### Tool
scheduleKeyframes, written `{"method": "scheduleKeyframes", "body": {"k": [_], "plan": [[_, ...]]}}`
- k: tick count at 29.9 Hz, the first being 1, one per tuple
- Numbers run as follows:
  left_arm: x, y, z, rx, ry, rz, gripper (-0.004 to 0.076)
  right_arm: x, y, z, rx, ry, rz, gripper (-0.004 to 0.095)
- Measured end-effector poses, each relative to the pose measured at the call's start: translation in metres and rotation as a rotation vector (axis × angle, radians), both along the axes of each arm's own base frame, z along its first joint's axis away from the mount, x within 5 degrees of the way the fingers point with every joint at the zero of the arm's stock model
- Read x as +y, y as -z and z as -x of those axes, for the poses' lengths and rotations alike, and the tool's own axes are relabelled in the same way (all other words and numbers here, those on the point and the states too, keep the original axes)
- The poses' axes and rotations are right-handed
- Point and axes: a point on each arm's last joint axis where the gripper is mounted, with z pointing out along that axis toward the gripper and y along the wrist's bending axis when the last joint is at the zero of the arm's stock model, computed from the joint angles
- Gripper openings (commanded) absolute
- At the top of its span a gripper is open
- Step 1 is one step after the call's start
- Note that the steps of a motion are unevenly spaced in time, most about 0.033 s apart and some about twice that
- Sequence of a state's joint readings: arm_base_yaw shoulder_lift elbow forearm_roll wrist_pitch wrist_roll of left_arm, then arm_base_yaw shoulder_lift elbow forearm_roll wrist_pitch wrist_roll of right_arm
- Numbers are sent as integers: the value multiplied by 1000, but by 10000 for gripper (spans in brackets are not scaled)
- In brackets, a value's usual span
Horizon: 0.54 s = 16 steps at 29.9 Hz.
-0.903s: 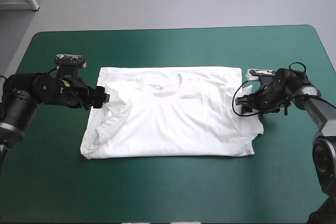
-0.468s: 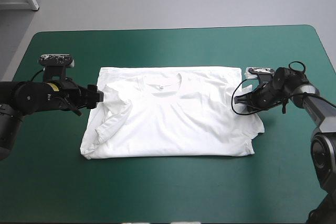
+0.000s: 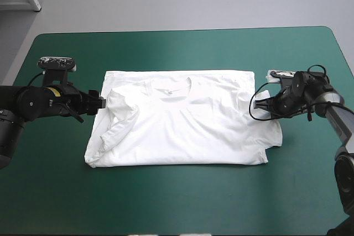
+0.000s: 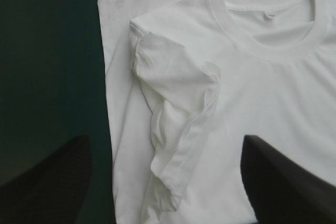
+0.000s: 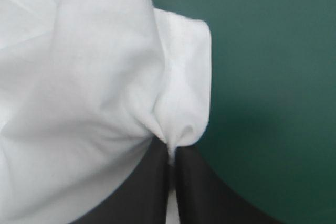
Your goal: Fold the cloth
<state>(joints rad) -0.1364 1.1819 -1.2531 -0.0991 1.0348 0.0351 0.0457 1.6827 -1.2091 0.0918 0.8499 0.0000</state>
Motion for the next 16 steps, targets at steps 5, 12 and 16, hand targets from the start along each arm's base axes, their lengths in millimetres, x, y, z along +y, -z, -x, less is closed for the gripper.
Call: {"method": "scheduleKeyframes", "body": {"k": [5,12,16], "plan": [[1,0,0,-1,-1,-7,563,-1,-20,8,-58,48,-18,-18],[2,0,0,-3,-4,-23,563,46,-52,22,-180,-112,-139,-18],[4,0,-1,-7,-8,-48,563,91,-55,31,-201,-249,-185,-18]]}}
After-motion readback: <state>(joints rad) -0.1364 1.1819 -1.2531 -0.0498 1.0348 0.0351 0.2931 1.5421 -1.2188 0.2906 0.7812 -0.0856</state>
